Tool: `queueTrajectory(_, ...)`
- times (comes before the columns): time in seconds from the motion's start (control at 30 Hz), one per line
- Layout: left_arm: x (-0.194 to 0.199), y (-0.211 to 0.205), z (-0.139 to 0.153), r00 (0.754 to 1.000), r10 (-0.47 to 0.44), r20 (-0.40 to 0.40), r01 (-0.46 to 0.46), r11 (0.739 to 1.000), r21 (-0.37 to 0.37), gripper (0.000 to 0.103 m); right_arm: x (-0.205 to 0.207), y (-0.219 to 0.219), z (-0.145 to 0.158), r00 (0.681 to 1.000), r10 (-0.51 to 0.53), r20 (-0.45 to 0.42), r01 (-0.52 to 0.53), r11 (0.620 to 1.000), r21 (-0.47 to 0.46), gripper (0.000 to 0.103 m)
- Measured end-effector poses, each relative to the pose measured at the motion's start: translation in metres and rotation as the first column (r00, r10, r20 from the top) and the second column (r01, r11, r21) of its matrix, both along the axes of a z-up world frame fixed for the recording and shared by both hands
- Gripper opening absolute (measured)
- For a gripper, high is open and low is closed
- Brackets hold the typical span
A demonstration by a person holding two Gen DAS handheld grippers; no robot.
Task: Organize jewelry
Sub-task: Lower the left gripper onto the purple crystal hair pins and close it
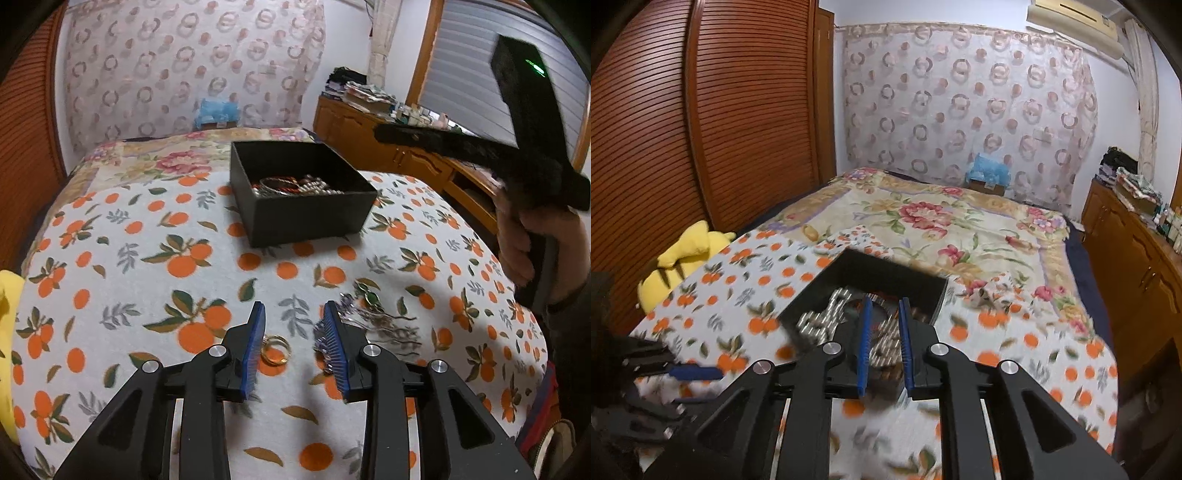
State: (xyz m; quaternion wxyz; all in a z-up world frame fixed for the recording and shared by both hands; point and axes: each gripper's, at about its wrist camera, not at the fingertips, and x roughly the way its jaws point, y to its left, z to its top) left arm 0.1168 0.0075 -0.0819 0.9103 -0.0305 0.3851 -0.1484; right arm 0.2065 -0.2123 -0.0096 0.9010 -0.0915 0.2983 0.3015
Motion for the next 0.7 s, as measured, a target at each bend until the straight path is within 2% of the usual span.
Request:
queueTrajectory(0.17,-0.002,-0.011,-0.004,1.000,-0.023,-0.012,0.023,1.000,0.002,0.031,-0.034,-0.011,-0.025,0.999,0.022,-0.028,-0.023,1.000,-0.020,0.017)
queueTrajectory(0.23,-0.002,-0.014,-0.006,0.999,-0.033,-0.018,0.033,0.999,0.001,0.034,-0.045,-0.016,-0.035,0.999,0.023,-0.045,-0.024,1.000,-0.020,0.026)
queueTrajectory(0.27,-0.003,-0.016,-0.007,0.999,-0.036,-0.020,0.036,0.999,0.003,0.036,-0.050,-0.018,-0.039,0.999,0.023,-0.050,-0.024,0.999,-0.021,0.027)
queueTrajectory(0.7,0.004,-0.030,-0.019,0.997,-0.049,-0.058,0.050,0.999,0.015,0.038,-0.093,-0.031,-0.069,0.994,0.021,-0.109,-0.022,1.000,-0.011,0.028)
